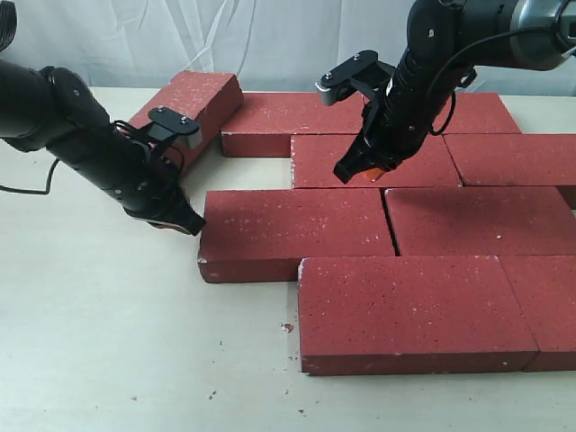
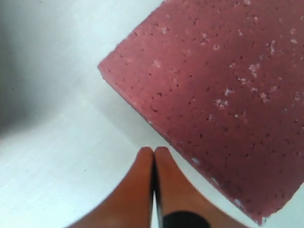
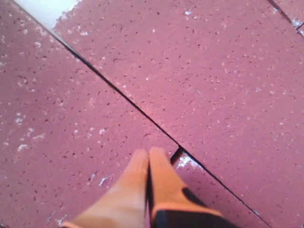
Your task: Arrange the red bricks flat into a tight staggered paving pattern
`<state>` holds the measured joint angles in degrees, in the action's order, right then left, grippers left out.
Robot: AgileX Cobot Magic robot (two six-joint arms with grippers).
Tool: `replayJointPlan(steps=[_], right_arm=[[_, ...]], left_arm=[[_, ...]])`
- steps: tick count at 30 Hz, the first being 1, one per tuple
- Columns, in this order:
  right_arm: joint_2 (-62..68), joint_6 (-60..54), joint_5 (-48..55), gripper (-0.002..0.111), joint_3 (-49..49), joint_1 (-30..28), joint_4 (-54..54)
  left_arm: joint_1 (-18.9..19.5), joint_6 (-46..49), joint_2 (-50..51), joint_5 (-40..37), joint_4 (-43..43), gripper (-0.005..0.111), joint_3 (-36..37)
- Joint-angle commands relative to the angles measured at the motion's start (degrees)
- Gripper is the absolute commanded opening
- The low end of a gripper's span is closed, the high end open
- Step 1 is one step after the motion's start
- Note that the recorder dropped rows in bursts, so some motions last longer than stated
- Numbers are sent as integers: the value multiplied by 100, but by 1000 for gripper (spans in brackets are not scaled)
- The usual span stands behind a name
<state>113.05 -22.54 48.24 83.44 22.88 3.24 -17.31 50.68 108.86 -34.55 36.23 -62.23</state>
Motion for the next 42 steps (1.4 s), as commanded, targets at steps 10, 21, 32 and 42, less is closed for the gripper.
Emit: replayJointPlan(steps=[10,21,32,42], right_arm=[[-50,-31,-162,-1,-31,-4,148],[18,-637,-1241,-1,-31,168,1724],[454,-2066,-4579,-1,-31,1433,4322],[1269,-1237,-3430,-1,1500,1480,5033]], left_arm=[[217,96,-1159,284,-83,0,2],[613,64,-1190,1446,-402,0,26],[1662,163,-1268,1575,355,0,316],[1662,850,-1378,1514,962,0,412]])
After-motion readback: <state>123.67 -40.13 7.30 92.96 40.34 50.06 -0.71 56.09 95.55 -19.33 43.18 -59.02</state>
